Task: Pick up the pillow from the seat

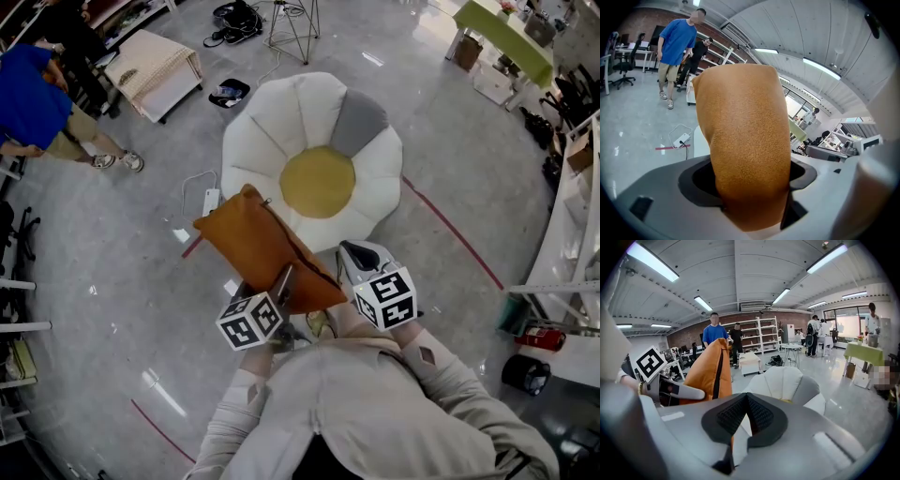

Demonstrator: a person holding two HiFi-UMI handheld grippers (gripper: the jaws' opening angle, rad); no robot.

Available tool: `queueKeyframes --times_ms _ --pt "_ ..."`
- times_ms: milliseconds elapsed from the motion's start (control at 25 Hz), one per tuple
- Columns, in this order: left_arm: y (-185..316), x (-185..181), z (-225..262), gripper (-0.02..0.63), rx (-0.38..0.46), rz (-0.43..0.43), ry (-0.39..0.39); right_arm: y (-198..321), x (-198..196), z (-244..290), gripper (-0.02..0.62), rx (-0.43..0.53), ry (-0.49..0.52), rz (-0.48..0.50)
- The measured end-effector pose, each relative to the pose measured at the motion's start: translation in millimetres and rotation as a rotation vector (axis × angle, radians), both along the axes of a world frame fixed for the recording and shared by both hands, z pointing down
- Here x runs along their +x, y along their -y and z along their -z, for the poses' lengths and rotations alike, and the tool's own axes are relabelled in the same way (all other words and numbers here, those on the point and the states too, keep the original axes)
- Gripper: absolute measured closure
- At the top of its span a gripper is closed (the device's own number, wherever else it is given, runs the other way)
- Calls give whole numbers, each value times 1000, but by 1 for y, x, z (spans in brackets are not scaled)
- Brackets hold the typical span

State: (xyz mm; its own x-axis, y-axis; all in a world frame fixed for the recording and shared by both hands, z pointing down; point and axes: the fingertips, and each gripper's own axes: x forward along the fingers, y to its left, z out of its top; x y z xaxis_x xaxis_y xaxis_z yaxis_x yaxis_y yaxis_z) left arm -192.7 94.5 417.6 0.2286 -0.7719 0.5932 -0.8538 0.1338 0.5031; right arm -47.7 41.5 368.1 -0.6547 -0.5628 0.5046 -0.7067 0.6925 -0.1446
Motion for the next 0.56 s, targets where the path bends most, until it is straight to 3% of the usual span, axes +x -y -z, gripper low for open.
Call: queueKeyframes --times_ms 560 --pt "6 -8 5 222 12 6 10 4 0 2 597 15 -10 -7"
